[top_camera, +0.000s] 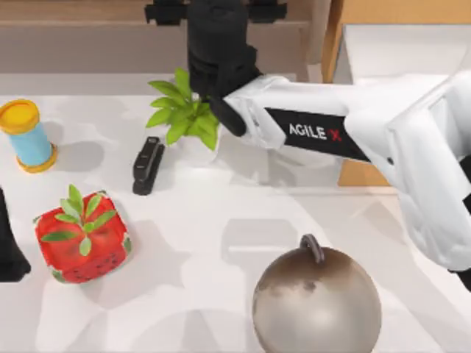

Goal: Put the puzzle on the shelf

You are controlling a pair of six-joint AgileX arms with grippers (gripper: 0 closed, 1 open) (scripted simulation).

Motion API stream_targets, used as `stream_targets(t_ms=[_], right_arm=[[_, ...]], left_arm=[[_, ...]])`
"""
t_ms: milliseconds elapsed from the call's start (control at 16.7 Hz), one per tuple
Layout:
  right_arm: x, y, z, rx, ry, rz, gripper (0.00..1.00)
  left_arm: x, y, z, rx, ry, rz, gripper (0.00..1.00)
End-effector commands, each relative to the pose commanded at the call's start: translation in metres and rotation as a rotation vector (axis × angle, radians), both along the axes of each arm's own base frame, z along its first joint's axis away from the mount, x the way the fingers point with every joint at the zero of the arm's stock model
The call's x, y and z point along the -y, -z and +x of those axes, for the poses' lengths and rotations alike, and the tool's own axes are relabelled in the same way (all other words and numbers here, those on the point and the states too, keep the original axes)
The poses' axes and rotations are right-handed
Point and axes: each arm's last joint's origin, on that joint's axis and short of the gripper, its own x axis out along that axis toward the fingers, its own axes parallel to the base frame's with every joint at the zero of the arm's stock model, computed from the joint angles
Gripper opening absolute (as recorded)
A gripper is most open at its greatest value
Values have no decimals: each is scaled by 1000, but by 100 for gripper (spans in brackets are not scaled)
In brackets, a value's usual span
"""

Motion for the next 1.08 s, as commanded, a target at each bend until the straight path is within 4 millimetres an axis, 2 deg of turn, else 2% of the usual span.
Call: stream_targets(t_ms=[660,900,1080], right_arm=[[2,-2,-3,15,-24,-12,100],[26,-8,-14,101,-105,-101,100],[57,-1,-38,175,-159,-249,100]], left_arm=[[0,0,0,0,0,0,100],[0,0,0,0,0,0,100],[0,0,0,0,0,0,100]])
